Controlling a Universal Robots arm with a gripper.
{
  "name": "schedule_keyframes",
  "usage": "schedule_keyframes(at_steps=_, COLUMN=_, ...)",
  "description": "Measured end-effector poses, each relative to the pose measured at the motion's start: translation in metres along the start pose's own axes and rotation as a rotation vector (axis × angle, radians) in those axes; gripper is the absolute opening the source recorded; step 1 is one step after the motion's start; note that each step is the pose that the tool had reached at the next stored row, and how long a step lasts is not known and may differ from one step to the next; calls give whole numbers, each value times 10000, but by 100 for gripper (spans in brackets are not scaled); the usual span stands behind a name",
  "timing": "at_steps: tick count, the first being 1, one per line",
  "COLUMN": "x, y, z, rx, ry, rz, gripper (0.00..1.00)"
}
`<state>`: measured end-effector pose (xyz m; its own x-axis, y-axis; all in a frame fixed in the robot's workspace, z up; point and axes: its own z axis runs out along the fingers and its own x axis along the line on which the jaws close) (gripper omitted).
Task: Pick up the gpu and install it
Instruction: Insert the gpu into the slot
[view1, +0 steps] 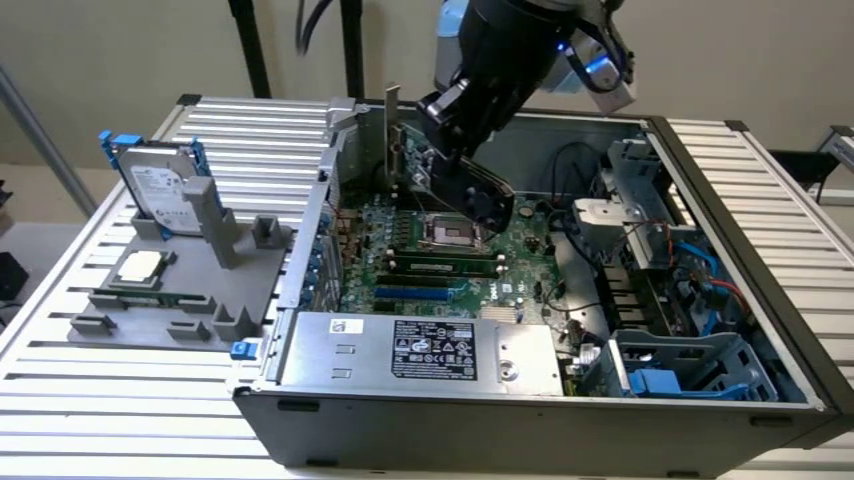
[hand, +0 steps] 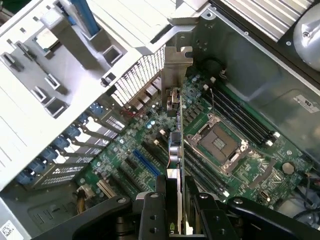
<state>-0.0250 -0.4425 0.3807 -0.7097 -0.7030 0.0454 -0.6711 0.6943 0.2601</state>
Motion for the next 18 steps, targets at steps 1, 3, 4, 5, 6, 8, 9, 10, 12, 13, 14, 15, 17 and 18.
schedule_keyframes(at_steps=1, x=0, y=-1, z=3, rx=8, ry=47, rz=-173, gripper=26)
schedule_keyframes(at_steps=3, x=0, y=-2, z=9, rx=26, ry=146, rz=-536, gripper=26)
schedule_keyframes(at_steps=4, x=0, y=-3, z=12, rx=34, ry=193, rz=-708, gripper=26)
schedule_keyframes(at_steps=5, x=-1, y=-4, z=15, rx=42, ry=239, rz=-883, gripper=26)
schedule_keyframes(at_steps=6, x=-1, y=-5, z=18, rx=50, ry=285, rz=-1056, gripper=26)
schedule_keyframes(at_steps=8, x=-1, y=-6, z=24, rx=67, ry=380, rz=-1403, gripper=26)
schedule_keyframes(at_steps=9, x=-1, y=-7, z=27, rx=76, ry=430, rz=-1586, gripper=26)
schedule_keyframes(at_steps=10, x=-1, y=-8, z=30, rx=83, ry=476, rz=-1761, gripper=26)
schedule_keyframes(at_steps=12, x=-2, y=-10, z=36, rx=100, ry=570, rz=-2108, gripper=26)
schedule_keyframes(at_steps=13, x=-2, y=-11, z=39, rx=109, ry=618, rz=-2286, gripper=26)
schedule_keyframes(at_steps=14, x=-2, y=-11, z=43, rx=117, ry=664, rz=-2459, gripper=26)
schedule_keyframes(at_steps=15, x=-2, y=-12, z=46, rx=125, ry=712, rz=-2634, gripper=26)
schedule_keyframes(at_steps=17, x=-2, y=-14, z=52, rx=141, ry=805, rz=-2980, gripper=26)
schedule_keyframes(at_steps=18, x=-3, y=-15, z=56, rx=149, ry=851, rz=-3153, gripper=26)
